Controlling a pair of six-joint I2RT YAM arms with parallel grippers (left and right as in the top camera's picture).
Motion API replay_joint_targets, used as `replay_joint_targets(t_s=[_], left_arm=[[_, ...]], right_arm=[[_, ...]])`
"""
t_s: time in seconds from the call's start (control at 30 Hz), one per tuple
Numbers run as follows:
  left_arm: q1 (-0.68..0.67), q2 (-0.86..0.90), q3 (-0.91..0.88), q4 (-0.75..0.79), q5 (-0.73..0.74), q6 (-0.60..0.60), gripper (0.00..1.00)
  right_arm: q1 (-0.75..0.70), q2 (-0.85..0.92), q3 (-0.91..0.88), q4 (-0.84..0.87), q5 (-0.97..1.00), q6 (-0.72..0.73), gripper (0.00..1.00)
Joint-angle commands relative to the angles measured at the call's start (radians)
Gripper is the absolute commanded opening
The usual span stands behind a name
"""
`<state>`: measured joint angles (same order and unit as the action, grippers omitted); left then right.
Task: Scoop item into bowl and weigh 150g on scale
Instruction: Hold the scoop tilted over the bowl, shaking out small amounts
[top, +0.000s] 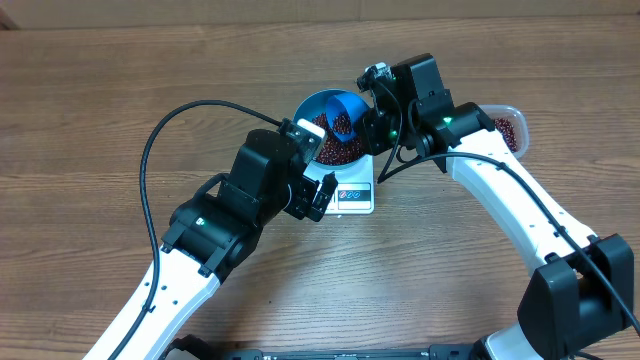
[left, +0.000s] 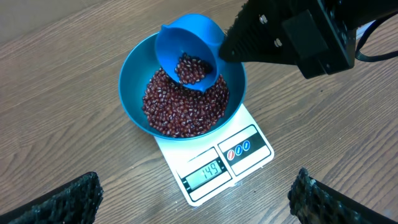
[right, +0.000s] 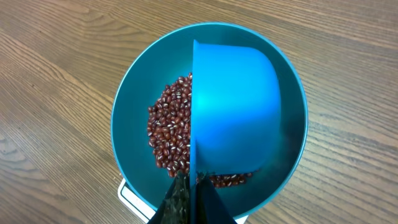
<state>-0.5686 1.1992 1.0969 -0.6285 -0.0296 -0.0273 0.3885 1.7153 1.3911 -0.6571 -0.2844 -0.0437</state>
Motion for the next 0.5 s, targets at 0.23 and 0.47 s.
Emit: replay_joint_targets(t_s=[0.23, 0.47], left_arm=[[0.004, 0.002, 0.026, 0.005, -0.003, -0.002, 0.99], [0.003, 0.002, 0.026, 0.004, -0.003, -0.003, 1.0]], right_arm=[[0.004, -0.03, 0.004, 0.034, -0.006, 0.029, 0.04], [0.003, -0.029, 0.003, 0.038, 0.002, 0.037, 0.04]])
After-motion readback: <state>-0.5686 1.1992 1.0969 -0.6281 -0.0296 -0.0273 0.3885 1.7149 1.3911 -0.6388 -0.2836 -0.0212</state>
